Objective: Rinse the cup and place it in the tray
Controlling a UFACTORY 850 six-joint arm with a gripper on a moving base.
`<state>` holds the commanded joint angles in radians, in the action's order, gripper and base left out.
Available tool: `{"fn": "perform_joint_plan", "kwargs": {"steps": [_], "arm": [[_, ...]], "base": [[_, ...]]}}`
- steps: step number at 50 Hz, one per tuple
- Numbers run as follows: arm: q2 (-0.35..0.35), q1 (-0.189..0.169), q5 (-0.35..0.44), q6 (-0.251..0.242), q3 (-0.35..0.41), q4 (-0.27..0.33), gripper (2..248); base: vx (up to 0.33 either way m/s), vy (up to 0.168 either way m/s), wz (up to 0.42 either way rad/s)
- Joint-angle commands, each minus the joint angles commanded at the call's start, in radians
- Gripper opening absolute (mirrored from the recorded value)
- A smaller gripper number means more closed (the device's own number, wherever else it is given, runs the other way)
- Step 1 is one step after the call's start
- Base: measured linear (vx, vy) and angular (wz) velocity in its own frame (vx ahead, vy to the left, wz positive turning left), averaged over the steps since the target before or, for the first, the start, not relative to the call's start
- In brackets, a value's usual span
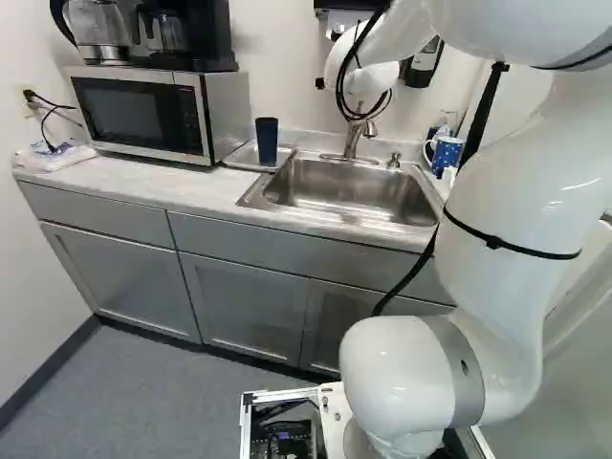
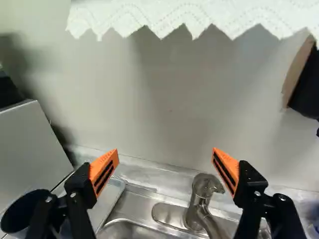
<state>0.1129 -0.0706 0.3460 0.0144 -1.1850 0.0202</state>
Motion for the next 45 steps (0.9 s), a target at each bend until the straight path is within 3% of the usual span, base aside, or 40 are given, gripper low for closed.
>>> {"fn": "perform_joint_plan", "kwargs": {"steps": [45], "arm": [[-0.005, 0.000, -0.135, 0.000, 0.005, 0.000, 247]], "base": [[0.000, 0.000, 0.000]]}}
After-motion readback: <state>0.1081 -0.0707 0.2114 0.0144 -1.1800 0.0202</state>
